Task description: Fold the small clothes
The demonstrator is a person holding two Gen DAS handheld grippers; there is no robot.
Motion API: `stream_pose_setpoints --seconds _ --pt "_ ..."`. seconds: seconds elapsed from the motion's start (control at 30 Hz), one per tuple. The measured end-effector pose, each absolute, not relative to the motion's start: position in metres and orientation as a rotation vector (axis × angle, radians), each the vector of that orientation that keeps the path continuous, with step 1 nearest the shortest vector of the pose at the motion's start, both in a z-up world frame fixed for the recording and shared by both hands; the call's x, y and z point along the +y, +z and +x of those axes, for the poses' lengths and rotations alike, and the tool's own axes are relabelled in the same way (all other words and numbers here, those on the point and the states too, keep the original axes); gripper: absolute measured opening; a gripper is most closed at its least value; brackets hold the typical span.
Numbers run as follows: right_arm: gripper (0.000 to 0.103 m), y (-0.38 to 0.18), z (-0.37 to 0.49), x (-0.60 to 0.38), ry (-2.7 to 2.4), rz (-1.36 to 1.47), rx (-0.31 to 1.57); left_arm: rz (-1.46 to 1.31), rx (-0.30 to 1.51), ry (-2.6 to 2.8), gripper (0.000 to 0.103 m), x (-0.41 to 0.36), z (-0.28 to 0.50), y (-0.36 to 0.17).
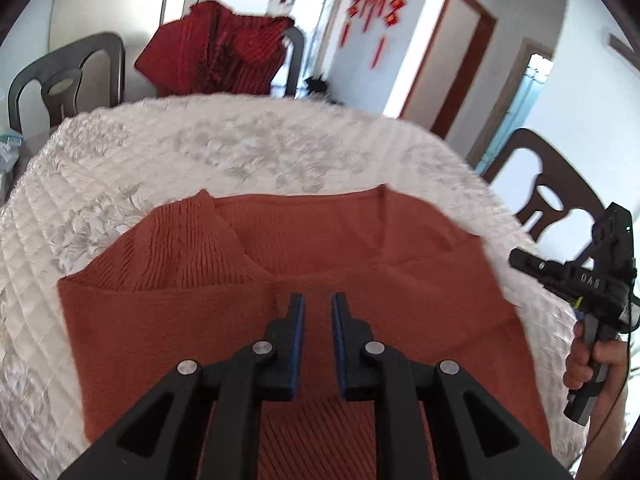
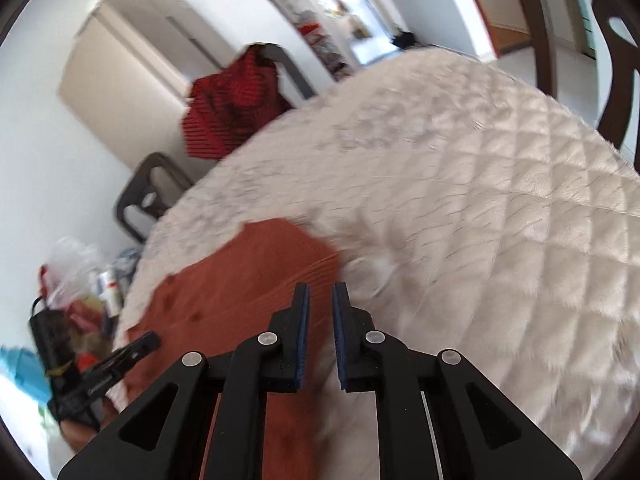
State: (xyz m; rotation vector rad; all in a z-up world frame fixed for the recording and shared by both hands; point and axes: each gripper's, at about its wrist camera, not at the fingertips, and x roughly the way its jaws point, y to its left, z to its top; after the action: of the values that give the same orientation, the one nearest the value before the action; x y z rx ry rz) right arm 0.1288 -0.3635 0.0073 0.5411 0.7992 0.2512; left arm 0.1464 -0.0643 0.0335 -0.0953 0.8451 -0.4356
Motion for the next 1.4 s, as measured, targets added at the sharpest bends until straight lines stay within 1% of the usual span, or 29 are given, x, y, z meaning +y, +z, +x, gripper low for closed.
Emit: stream_pose_setpoints --seconds 0.13,0.2,0.27,0.33,0.43,0.53,0.7,0.77,0.83,0.87,0.9,0.97,1.0,1.03,1.2,1.4 --pt "0.011 -0.002 0.115 -0.345 0.301 0.464 0.869 -0.092 0.919 -0.457 0.016 -0.068 0.141 0.012" --pt "0.012 -0.015 0.116 -0.345 0.246 0.424 0.917 -0.108 0.905 -0.453 0.016 -0.067 0.138 0.015" --pt "0.012 -0.011 0.111 -0.350 0.254 0.461 0.907 -0.126 0.884 -0.456 0.015 -0.063 0.129 0.027" --pt "0.012 0.003 0.100 -0.346 0.261 0.414 0.867 -0.107 0.856 -0.457 0.016 -0.060 0.119 0.033" --pt "0.012 0.008 0.091 -0.339 0.304 0.376 0.867 -0.097 0.901 -0.473 0.016 -0.057 0.117 0.021" --pt "0.012 -0.006 0.099 -0.335 0.298 0.355 0.902 -0.110 0.947 -0.437 0.016 -0.052 0.120 0.009" --pt "0.012 0.020 0.076 -0.331 0.346 0.326 0.841 -0.112 0.855 -0.406 0.016 -0.029 0.084 0.037" --pt "0.012 0.031 0.064 -0.328 0.365 0.307 0.823 -0.104 0.834 -0.369 0.020 -0.018 0.069 0.047" --pt "0.016 0.043 0.054 -0.324 0.379 0.279 0.810 -0.091 0.816 -0.337 0.029 -0.009 0.057 0.058" --pt "0.020 0.050 0.046 -0.322 0.390 0.262 0.800 -0.093 0.802 -0.336 0.030 -0.005 0.050 0.063" --pt "0.029 0.056 0.040 -0.321 0.397 0.251 0.794 -0.097 0.790 -0.336 0.033 0.000 0.043 0.069" --pt "0.042 0.066 0.030 -0.321 0.411 0.240 0.780 -0.105 0.767 -0.326 0.039 0.008 0.031 0.077" --pt "0.042 0.068 0.026 -0.320 0.417 0.238 0.777 -0.106 0.756 -0.313 0.041 0.012 0.025 0.080" --pt "0.042 0.070 0.022 -0.320 0.421 0.233 0.777 -0.106 0.753 -0.298 0.042 0.015 0.020 0.080" --pt "0.042 0.057 -0.001 -0.311 0.410 0.170 0.814 -0.055 0.754 -0.202 0.042 0.018 0.002 0.067" --pt "0.042 0.032 -0.020 -0.301 0.430 0.191 0.854 -0.009 0.791 -0.183 0.042 0.004 -0.013 0.044"
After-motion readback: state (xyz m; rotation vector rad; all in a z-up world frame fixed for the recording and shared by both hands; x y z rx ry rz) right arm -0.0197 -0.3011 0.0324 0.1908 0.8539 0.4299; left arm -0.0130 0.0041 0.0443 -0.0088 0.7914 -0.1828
